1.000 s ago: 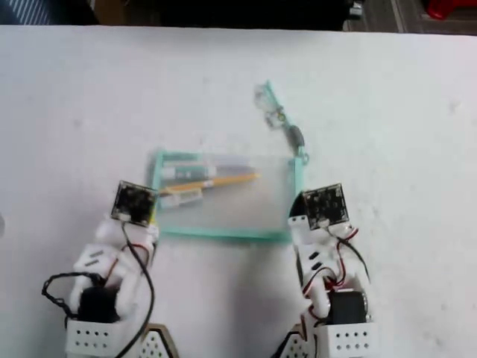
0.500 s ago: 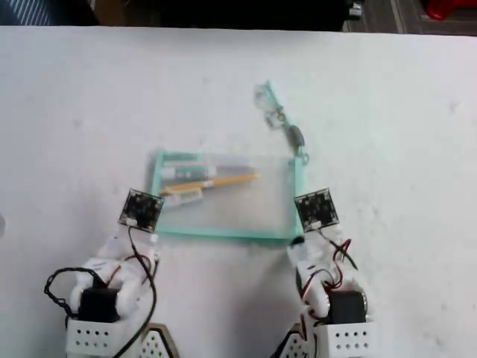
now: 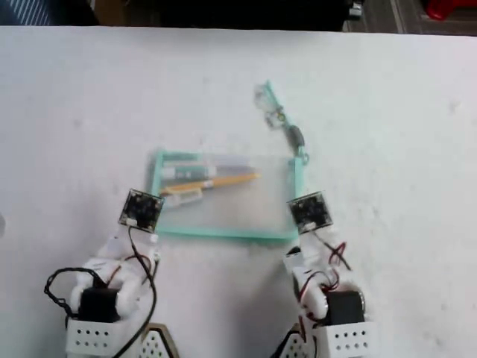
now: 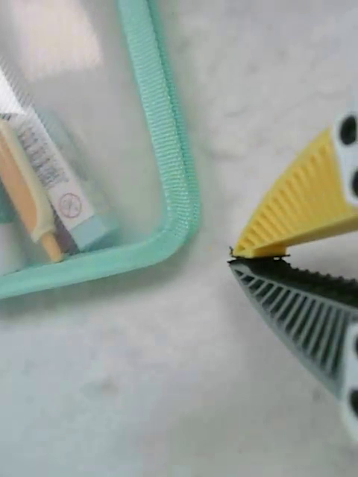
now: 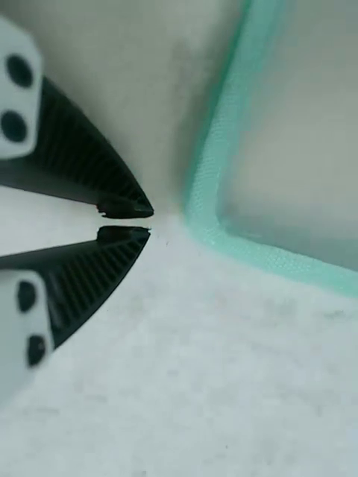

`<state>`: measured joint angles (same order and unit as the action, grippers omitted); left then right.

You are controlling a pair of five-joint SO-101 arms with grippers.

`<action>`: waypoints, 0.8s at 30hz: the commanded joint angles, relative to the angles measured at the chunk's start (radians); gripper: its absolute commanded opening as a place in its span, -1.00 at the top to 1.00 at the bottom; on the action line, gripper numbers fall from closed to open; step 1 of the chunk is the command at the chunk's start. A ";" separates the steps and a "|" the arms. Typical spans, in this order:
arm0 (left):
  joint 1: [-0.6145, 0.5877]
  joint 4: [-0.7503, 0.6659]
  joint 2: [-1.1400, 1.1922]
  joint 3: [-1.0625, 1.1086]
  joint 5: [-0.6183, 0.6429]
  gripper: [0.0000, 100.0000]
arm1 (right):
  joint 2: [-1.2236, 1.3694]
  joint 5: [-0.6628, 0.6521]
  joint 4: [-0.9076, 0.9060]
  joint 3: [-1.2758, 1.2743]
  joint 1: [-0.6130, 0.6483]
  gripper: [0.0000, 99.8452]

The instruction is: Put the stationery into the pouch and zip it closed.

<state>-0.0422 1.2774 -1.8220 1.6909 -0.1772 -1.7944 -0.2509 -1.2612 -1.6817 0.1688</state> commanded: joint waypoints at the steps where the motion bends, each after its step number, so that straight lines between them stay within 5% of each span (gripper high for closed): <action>1: 0.007 0.006 -0.007 0.002 -0.003 0.95 | -0.007 -0.002 -0.007 -0.009 0.166 0.97; 8: 0.007 0.006 -0.007 0.002 -0.003 0.95 | -0.007 0.037 -0.007 -0.009 0.012 0.97; 11: 0.007 0.006 -0.007 0.002 -0.003 0.95 | -0.007 0.129 -0.007 -0.009 0.002 0.97; 24: 0.007 0.006 -0.007 0.002 -0.003 0.95 | -0.007 0.095 -0.007 -0.009 0.005 0.97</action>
<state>-0.0422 1.2774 -1.8220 1.6909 -0.1772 -1.7960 -0.1297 -1.2612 -1.6817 0.1811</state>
